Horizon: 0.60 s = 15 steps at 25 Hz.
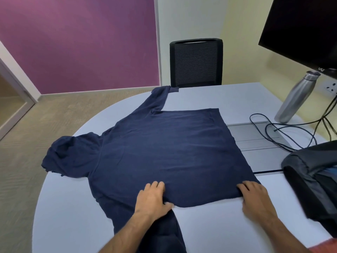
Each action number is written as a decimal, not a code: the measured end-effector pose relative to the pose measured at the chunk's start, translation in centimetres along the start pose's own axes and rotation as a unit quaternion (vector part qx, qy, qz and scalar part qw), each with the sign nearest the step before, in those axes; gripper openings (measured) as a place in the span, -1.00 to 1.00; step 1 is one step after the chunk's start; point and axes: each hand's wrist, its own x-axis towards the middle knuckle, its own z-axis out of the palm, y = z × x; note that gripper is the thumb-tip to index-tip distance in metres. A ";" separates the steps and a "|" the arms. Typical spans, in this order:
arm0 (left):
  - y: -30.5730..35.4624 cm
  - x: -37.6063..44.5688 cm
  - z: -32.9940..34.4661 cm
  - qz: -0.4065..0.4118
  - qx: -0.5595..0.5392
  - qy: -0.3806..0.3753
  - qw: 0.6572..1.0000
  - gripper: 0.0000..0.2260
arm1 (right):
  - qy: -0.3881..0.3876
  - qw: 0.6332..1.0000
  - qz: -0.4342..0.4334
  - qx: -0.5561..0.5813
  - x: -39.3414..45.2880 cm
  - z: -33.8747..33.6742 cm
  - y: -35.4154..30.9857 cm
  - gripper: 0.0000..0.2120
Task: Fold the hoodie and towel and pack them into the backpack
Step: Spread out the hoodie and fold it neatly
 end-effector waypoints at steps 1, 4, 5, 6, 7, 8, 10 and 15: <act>0.0 0.3 0.4 0.012 0.044 -0.022 0.999 -0.62 | -0.004 1.000 0.018 -0.010 0.1 0.1 0.7 -0.45; 0.1 0.9 1.6 0.021 0.070 -0.037 0.997 -0.74 | -0.023 0.998 0.052 -0.020 0.7 0.4 2.0 -0.53; 0.3 1.0 1.9 0.030 0.070 -0.033 0.997 -0.76 | -0.031 0.997 0.061 -0.020 1.0 0.5 2.4 -0.55; 0.5 1.0 2.0 0.038 0.066 -0.030 0.997 -0.77 | -0.028 0.998 0.057 -0.019 1.2 0.5 2.6 -0.58; 0.6 1.2 1.8 0.039 0.052 -0.026 0.998 -0.77 | -0.018 0.999 0.047 -0.015 1.6 0.4 2.8 -0.60; 0.6 1.5 1.3 0.034 0.030 -0.021 0.999 -0.77 | -0.006 0.999 0.038 -0.012 2.1 0.1 3.0 -0.64; 0.3 3.1 -0.2 0.021 -0.004 -0.006 1.000 -0.80 | -0.005 0.999 0.034 0.002 3.5 -1.5 3.1 -0.73; -0.2 9.0 -5.3 0.017 0.018 0.053 0.998 -0.86 | 0.003 0.996 0.061 0.065 9.7 -5.3 3.4 -0.74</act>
